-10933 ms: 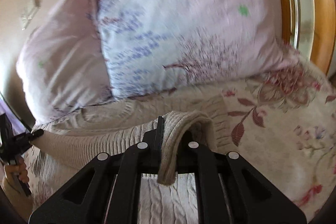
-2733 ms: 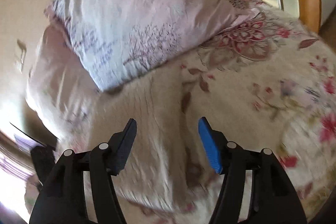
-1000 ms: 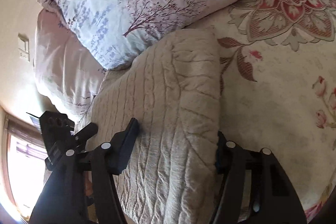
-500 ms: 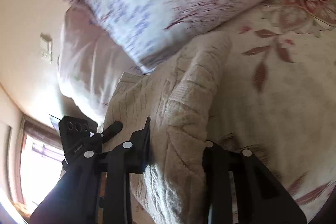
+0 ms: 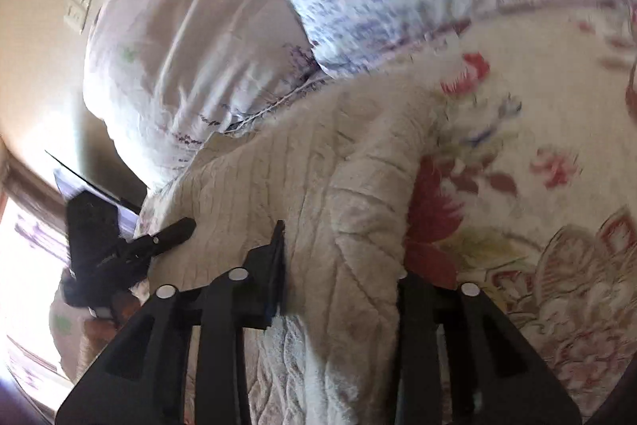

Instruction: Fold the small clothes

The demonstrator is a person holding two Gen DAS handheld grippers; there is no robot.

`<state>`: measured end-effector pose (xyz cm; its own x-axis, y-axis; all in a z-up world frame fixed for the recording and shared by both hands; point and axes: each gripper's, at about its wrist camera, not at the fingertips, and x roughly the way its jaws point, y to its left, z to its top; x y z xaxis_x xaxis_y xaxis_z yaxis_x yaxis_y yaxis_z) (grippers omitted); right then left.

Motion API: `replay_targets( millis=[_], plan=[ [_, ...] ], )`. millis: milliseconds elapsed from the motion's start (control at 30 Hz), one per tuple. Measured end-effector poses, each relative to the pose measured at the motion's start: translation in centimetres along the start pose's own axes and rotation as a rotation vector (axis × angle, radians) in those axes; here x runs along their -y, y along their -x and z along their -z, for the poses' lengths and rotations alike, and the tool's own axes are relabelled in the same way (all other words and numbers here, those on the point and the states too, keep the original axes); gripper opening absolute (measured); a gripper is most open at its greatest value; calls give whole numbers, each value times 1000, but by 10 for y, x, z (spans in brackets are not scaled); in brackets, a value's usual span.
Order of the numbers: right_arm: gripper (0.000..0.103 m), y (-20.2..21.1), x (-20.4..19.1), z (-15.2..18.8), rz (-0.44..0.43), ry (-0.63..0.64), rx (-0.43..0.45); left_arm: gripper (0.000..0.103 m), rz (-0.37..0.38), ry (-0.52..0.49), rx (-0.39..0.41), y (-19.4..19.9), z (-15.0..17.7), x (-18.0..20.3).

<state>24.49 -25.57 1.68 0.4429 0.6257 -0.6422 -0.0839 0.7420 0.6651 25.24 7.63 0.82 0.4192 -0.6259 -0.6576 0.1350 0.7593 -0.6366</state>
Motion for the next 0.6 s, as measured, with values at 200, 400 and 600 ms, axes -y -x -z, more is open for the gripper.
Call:
replay_targets(
  millis=[200,400,600],
  plan=[
    [45,29,12,-12,-5,-35,28,53,-110,-105,90,28,7,16],
    [28,35,26,-13,-31,-68,44,79,-307,-464,246,47,34,84],
    [11,38,7,-18,67,18,124,80,-310,-549,193,29,42,108]
  ],
)
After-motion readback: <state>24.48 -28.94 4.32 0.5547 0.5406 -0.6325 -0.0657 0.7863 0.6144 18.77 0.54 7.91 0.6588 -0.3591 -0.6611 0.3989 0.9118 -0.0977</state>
